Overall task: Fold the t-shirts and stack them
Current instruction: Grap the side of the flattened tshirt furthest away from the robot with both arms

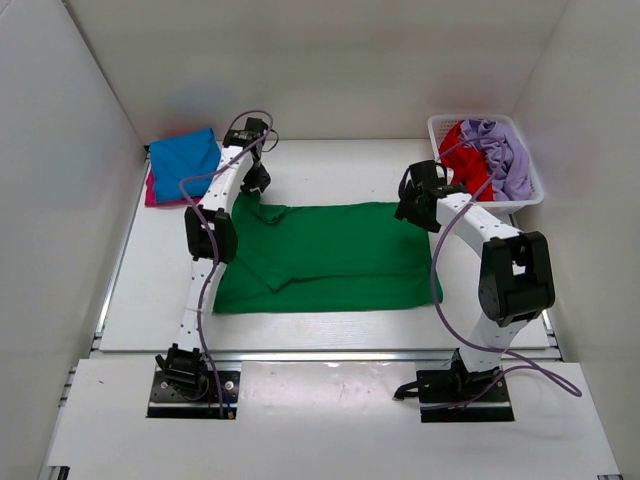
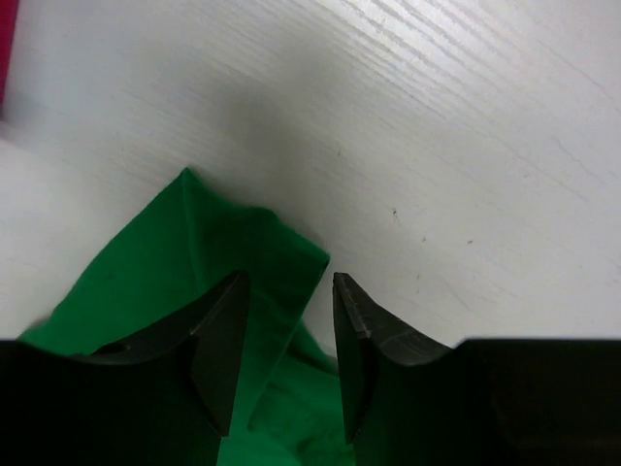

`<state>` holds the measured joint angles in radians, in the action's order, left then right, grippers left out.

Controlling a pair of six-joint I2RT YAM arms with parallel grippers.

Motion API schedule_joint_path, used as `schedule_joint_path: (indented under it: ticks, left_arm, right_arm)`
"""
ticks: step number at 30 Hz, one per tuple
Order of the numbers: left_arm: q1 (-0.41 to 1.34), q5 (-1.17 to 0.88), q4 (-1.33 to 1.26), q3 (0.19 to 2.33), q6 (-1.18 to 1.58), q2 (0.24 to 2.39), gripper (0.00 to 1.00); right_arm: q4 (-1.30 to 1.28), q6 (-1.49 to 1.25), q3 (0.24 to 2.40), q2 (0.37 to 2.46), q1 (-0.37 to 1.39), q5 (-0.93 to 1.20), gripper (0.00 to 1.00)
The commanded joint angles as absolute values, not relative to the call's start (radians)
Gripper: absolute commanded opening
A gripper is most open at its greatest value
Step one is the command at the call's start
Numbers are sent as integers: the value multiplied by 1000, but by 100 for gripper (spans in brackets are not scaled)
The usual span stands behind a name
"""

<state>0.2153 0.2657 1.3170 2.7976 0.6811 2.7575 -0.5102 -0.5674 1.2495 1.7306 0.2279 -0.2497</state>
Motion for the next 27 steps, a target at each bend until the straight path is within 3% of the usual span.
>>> schedule_joint_path:
  ticks: [1, 3, 7, 10, 14, 16, 21, 27]
  left_arm:
    - [218, 288, 1379, 2838, 666, 2656, 50]
    - [235, 304, 1379, 2810, 623, 2594, 48]
    - [279, 405, 1374, 2553, 603, 2322, 45]
    - [275, 428, 1333, 2245, 585, 2085, 47]
    - [178, 267, 955, 1545, 492, 1670, 51]
    - [123, 168, 884, 1418, 492, 1606, 51]
    - [184, 273, 925, 1465, 494, 1692, 52]
    - [152, 141, 830, 1500, 554, 1805, 54]
  right_arm:
    - [-482, -569, 1273, 1712, 232, -252, 62]
    - [-479, -571, 1276, 1701, 233, -249, 62]
    - [-491, -568, 1263, 1658, 233, -235, 63]
    - [-479, -574, 1233, 1617, 224, -215, 63]
    - [-459, -563, 1203, 1568, 215, -199, 63]
    - [-437, -571, 1178, 1551, 206, -190, 64]
    - [-457, -551, 1181, 1574, 212, -198, 64]
    - [-463, -542, 1213, 1585, 224, -195, 64]
